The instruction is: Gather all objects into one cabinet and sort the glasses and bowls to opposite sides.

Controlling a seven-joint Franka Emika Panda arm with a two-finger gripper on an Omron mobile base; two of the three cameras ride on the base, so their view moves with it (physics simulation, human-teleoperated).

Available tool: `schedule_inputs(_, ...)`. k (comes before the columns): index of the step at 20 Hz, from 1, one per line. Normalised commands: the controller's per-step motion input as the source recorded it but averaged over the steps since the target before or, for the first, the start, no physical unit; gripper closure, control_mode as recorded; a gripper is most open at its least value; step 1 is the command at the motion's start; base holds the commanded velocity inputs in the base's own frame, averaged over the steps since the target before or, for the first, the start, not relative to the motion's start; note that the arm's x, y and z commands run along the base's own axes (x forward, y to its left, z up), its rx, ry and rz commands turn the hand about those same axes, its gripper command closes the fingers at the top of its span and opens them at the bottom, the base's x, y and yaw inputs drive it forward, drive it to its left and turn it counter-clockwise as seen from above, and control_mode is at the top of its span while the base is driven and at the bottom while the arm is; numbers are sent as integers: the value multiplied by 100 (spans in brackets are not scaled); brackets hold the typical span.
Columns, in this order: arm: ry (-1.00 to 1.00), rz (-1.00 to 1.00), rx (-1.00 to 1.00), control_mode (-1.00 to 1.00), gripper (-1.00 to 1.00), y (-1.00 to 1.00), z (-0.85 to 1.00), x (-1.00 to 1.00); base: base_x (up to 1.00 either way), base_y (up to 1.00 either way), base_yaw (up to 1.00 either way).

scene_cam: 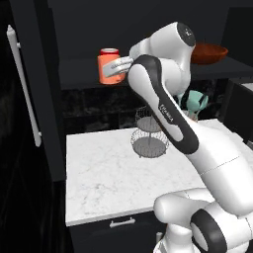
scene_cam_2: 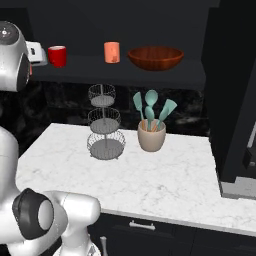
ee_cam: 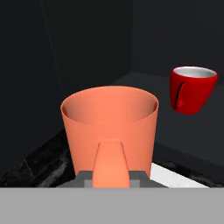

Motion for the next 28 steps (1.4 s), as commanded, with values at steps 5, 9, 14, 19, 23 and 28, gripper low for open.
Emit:
schedule_inputs(5, 0, 0, 0, -100, 100, 46, -4, 75, 0, 0, 0)
schedule_inputs(9, 0, 0, 0, -100, 100, 25, -4, 72, 0, 0, 0)
schedule_inputs(14, 0, 0, 0, -100, 100, 12, -17, 34, 0, 0, 0)
schedule_inputs(19, 0, 0, 0, -100, 100, 13, -23, 31, 0, 0, 0)
schedule_inputs(23, -5, 0, 0, -100, 100, 19, -2, 52, 0, 0, 0)
schedule_inputs(28, -1, 0, 0, -100, 100, 27, 0, 64, 0, 0, 0)
